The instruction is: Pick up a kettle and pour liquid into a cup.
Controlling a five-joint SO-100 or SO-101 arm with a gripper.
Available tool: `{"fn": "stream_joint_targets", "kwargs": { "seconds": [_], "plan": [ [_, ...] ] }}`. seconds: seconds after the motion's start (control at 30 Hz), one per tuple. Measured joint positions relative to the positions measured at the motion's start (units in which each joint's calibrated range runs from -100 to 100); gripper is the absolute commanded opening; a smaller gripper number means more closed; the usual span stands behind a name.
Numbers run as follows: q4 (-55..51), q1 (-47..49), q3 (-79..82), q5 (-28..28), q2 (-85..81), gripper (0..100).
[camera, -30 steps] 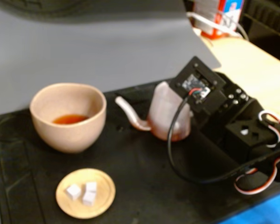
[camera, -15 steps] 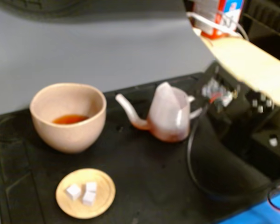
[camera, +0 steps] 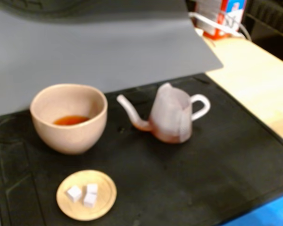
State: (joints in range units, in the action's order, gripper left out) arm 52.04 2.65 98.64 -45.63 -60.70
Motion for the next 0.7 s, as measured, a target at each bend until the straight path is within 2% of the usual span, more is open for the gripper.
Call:
{"fn": "stream_joint_targets", "kwargs": {
  "seconds": [0.07,0.1,0.13,0.17,0.23,0.3,0.33,0.4,0.43,0.57,0.7],
  "plan": [
    [-20.0,0.1,0.3,0.0,-15.2,1],
    [-34.6,0.1,0.3,-0.2,-25.8,1],
    [-48.1,0.1,0.9,-2.0,-33.0,1],
    [-57.3,0.2,0.9,-4.5,-37.6,1],
    [-61.8,0.2,1.0,-5.9,-37.7,1],
    [-80.1,0.1,1.0,-5.9,-37.5,1],
    [-80.9,0.2,1.0,-5.9,-38.1,1],
    [-107.1,0.1,1.0,-5.9,-37.8,1],
    [-113.6,0.1,1.0,-5.9,-37.9,1],
    [-126.0,0.1,1.0,-5.9,-38.1,1],
    [-127.4,0.1,1.0,-5.9,-37.9,1]
  ]
}}
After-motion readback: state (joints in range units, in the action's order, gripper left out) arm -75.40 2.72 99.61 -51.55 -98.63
